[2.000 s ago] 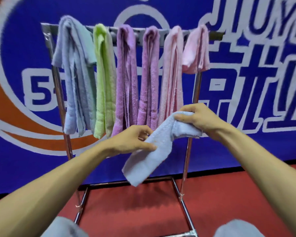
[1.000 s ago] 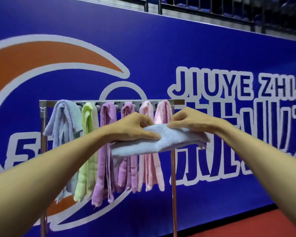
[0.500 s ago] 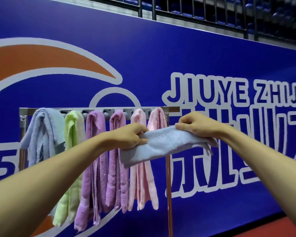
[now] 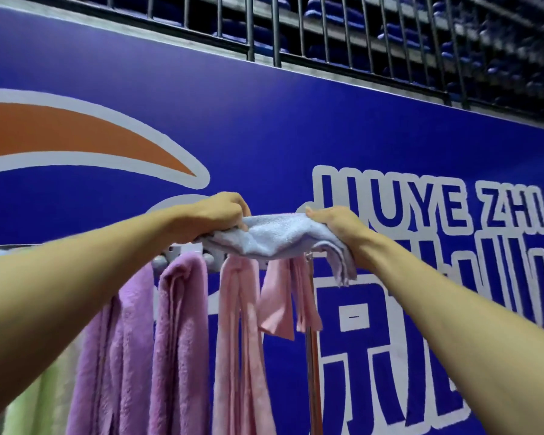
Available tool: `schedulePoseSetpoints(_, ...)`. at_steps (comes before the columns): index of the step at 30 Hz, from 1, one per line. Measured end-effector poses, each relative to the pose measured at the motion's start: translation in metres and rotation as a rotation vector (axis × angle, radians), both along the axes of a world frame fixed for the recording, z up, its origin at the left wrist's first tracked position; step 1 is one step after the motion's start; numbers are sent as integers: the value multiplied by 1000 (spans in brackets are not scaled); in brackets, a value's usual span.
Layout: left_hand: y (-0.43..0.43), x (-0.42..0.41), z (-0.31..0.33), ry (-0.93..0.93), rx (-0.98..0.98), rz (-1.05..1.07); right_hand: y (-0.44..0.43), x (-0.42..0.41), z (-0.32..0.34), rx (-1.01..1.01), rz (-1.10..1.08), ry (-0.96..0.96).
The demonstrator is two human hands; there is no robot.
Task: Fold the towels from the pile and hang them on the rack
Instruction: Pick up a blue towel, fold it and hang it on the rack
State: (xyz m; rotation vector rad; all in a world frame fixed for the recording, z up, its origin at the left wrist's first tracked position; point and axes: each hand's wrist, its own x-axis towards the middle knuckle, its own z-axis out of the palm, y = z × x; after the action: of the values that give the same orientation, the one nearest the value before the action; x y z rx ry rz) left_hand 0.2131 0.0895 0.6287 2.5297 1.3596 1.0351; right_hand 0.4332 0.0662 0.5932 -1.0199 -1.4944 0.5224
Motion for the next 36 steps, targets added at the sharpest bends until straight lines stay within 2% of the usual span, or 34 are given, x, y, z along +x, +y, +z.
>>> schedulePoseSetpoints(2,14,1,5,43,-62,31,22,-4,-1,-39,-9,67)
schedulePoseSetpoints(7,33,16,-5,111,-165,59,55,-1,-28,-131,-248,-58)
schedulePoseSetpoints(10,35,28,-13,125,-66,43,64,5,-41,-202,-289,-47)
schedulePoseSetpoints(12,35,36,-18,287,66,110,62,6,-48,-204,-308,-101)
schedulePoseSetpoints(15,28,45,-28,580,465,270,55,3,-54,-127,-298,-223)
schedulePoseSetpoints(17,18,50,-39,691,600,243,52,0,-57,-75,-334,-270)
schedulePoseSetpoints(21,4,62,-63,769,604,186,45,-2,-65,93,-512,-288)
schedulePoseSetpoints(23,-3,69,-75,777,514,170,36,-4,-70,178,-505,-274)
schedulePoseSetpoints(25,-5,75,-85,696,384,104,29,-6,-75,181,-424,-270)
schedulePoseSetpoints(27,-5,80,-93,515,245,21,22,-8,-80,184,-393,-296)
schedulePoseSetpoints(30,10,81,-102,88,-12,29,19,-10,-88,207,-396,-307)
schedulePoseSetpoints(32,14,80,-108,-161,-159,-40,18,-12,-94,214,-414,-344)
schedulePoseSetpoints(34,11,76,-113,-293,-212,-107,16,-14,-99,220,-415,-379)
schedulePoseSetpoints(36,7,74,-118,-326,-210,-111,15,-16,-104,224,-414,-397)
